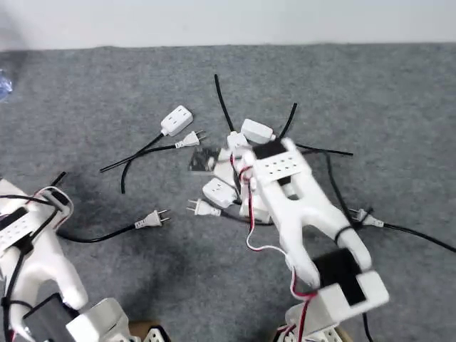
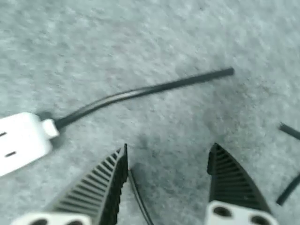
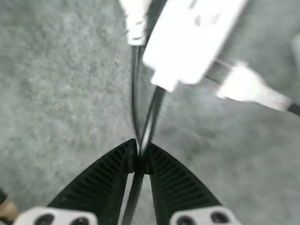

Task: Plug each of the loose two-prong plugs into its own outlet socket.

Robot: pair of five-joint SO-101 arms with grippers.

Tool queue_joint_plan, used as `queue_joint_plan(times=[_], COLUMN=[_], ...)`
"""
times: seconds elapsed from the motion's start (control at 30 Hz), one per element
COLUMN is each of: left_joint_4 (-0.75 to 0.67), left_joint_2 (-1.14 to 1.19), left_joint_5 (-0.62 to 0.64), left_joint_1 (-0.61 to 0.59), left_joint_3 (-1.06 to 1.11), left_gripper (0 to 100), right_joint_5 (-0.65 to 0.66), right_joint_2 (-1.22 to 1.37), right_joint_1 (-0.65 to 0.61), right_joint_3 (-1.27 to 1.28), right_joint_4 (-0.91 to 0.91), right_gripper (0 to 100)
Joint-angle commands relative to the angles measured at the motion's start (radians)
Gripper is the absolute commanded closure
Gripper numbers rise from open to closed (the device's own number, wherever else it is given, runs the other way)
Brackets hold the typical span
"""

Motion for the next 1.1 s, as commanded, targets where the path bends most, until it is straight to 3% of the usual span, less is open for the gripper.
queue_joint_plan(times=[0.0,0.17,0.4,0.57,0.73,0.9,1.0,1.07], left_joint_4=[0.011,0.074,0.207,0.213,0.21,0.192,0.114,0.078], left_joint_2=[-0.021,-0.029,-0.021,-0.021,-0.02,-0.02,-0.02,-0.02], left_joint_5=[0.012,0.0,-0.376,-0.483,-0.542,-0.649,-0.72,-0.744], left_joint_1=[-0.129,-0.293,-0.678,-0.841,-0.798,-0.709,-0.675,-0.651], left_joint_3=[-0.088,-0.114,-0.09,-0.082,-0.061,0.035,0.085,0.102], left_gripper=[74,74,74,74,74,74,74,74], right_joint_5=[0.008,0.006,-0.106,-0.107,-0.095,0.064,0.023,-0.014], right_joint_2=[-0.113,-0.197,-0.234,-0.151,0.012,0.173,0.189,0.188], right_joint_1=[-0.044,-0.11,-0.354,-0.447,-0.529,-0.723,-0.7,-0.625], right_joint_3=[-0.138,-0.249,-0.494,-0.566,-0.681,-0.994,-1.1,-1.1], right_joint_4=[0.131,0.297,0.437,0.435,0.435,0.441,0.443,0.443], right_gripper=[99.0,99.0,99.0,99.0,99.0,98.9,94.4,84.7])
